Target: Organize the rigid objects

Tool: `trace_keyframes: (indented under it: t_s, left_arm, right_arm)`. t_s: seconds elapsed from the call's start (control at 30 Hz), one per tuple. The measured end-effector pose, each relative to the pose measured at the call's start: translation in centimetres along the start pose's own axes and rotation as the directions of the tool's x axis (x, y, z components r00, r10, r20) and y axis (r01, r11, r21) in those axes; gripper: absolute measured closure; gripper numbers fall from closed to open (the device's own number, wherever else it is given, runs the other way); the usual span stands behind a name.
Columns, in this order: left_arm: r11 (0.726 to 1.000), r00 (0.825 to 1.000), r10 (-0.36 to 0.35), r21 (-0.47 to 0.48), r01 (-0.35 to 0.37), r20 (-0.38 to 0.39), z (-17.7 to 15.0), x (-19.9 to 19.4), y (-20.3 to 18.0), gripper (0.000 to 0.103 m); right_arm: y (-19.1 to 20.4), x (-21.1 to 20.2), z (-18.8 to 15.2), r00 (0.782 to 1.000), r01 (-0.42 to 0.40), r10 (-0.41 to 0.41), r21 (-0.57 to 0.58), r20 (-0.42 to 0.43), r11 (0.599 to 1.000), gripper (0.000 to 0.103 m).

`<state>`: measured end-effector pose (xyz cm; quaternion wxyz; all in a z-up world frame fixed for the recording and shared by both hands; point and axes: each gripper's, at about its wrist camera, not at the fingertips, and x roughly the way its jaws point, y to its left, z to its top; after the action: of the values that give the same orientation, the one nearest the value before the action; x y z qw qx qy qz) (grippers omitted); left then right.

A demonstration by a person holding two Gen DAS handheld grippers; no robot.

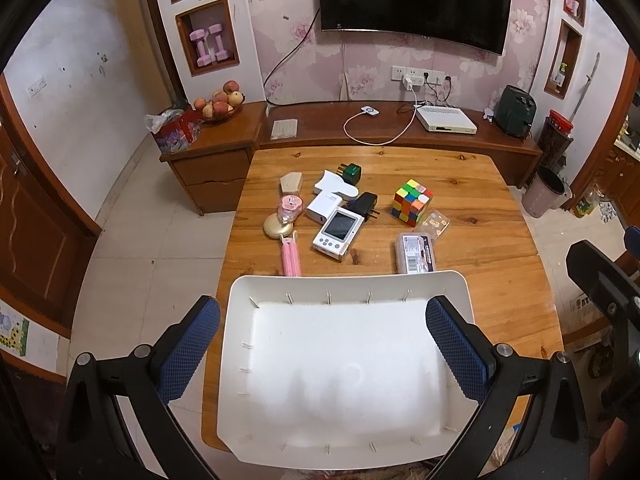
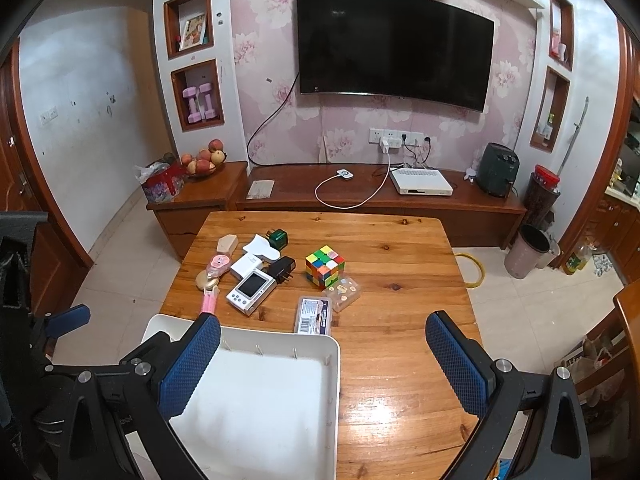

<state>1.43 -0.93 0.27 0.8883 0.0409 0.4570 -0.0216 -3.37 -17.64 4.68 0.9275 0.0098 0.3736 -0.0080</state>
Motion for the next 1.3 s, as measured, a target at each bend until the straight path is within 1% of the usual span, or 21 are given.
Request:
trace_keyframes:
  t_s: [0.27,0.67,0.83,0.93,1.1,1.3]
  left_arm:
    - [1.000,0.999,0.020,-0.009,-0.019,0.043,1.3,-0.8,0.8,0.001]
    - [0.998,0.995,0.068,0.001,-0.068,0.068,3.1,0.2,1.4,0.001]
    - [0.998,0.995,0.064,0.008,-0.064,0.075,4.2,0.9,1.4,0.001]
    - [0.998,0.995,0.063,0.012,-0.064,0.074,5.1,1.7,1.2,0.001]
    - [0.997,0.997,0.061,0.033,-0.063,0.055,6.0,4.0,0.8,0.001]
    - [0.998,0.998,0.051,0.029,-0.052,0.022,7.0,7.1,1.0,0.001]
  right_arm:
    - [0.2,-0.5,1.0,1.000,-0.006,0.006,-0.011,0.027,1.000,0.000]
    - [0.9,0.2,2.8,0.999,-0.006,0.008,-0.042,0.048,0.999,0.000]
    - [0.8,0.8,3.5,0.998,-0.010,0.013,-0.044,0.059,0.999,0.000]
    - [0.7,1.3,4.1,0.998,-0.022,0.024,-0.040,0.057,0.999,0.000]
    - [0.3,2.5,4.6,0.999,-0.014,0.016,-0.040,0.052,0.999,0.000]
    - [-1.3,5.0,5.4,0.999,-0.032,0.032,0.005,0.018,0.999,0.000]
